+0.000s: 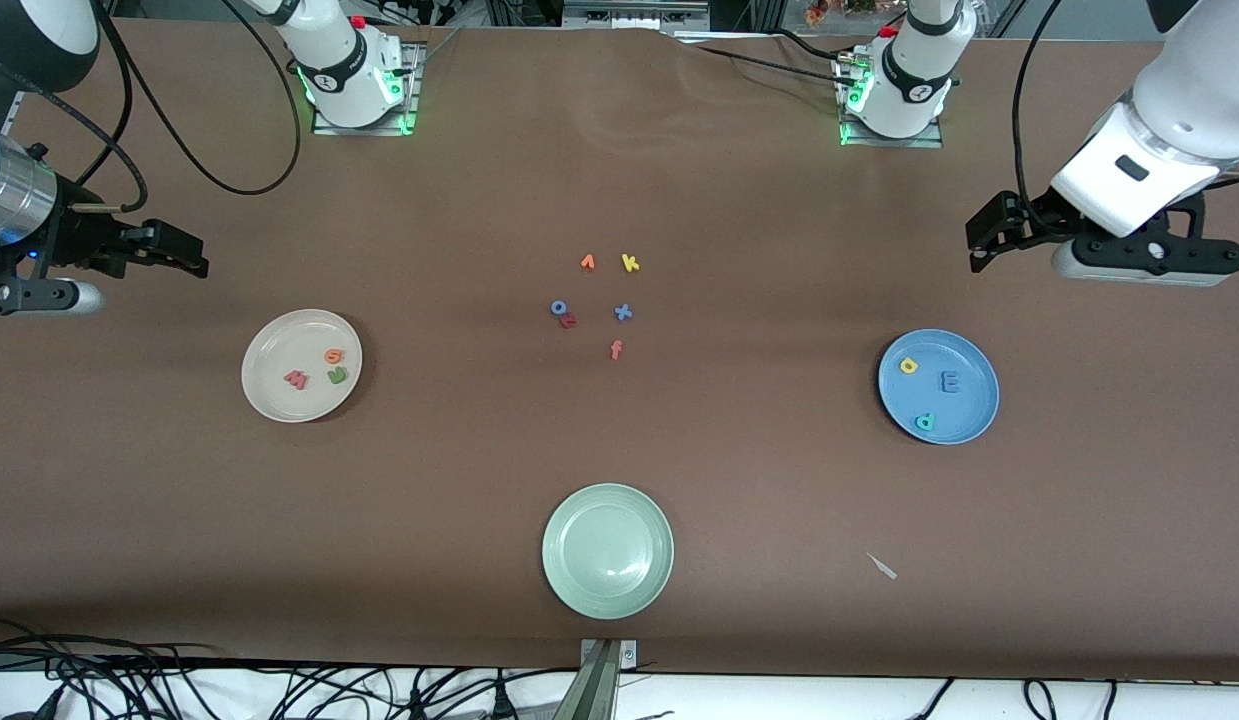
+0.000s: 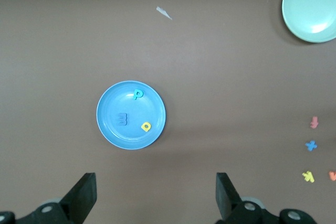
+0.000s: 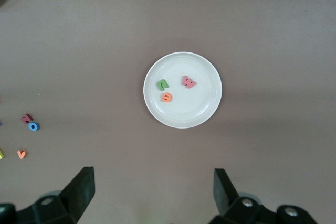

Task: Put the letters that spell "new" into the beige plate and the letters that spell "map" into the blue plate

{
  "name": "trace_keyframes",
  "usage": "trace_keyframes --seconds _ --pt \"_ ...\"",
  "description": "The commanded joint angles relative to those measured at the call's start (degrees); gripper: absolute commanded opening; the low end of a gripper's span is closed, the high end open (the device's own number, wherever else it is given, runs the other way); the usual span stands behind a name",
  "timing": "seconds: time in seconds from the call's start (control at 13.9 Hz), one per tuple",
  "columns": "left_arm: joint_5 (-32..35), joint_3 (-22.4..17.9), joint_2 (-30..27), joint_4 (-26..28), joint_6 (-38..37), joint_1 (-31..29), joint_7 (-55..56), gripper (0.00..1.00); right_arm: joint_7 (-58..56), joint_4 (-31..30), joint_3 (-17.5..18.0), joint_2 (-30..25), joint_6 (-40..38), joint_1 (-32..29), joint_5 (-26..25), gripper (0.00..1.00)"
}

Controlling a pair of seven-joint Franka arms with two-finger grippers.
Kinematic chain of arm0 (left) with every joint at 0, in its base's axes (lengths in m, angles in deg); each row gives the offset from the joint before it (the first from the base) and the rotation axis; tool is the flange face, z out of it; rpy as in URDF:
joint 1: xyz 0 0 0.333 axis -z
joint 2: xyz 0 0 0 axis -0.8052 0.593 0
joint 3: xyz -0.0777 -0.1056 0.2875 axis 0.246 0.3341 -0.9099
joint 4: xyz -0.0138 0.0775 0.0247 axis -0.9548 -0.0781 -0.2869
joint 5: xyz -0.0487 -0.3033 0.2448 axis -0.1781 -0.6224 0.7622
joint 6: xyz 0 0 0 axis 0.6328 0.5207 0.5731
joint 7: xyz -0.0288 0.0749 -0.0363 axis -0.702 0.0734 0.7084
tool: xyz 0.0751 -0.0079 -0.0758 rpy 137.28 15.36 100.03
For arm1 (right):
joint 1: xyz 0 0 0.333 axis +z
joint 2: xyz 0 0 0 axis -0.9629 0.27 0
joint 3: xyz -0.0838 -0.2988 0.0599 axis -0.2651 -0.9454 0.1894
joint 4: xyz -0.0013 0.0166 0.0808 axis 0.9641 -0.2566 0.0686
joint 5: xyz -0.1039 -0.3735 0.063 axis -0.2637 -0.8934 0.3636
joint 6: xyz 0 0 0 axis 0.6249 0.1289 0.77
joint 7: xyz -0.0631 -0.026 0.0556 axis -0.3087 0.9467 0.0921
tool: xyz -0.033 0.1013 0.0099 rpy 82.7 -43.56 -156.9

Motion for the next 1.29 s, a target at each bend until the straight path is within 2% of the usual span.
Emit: trace_keyframes --seconds 0.0,0.22,1.22 --pt "-1.65 -1.53 -1.42 2.94 1.48 0.01 -2.49 1.0 0.31 -0.78 0.21 -0.77 0.36 -0.26 -0.44 1.0" --pt "-2.35 -1.62 -2.03 4.52 1.92 -3.14 -3.18 1.0 0.31 -0.87 0.21 -0.77 0.36 -0.26 -0.44 1.0" --pt "-2.44 -1.27 -2.21 3.48 -0.89 -3.24 -3.01 1.0 0.31 -0.96 0.13 -0.77 0.36 -0.35 -0.17 1.0"
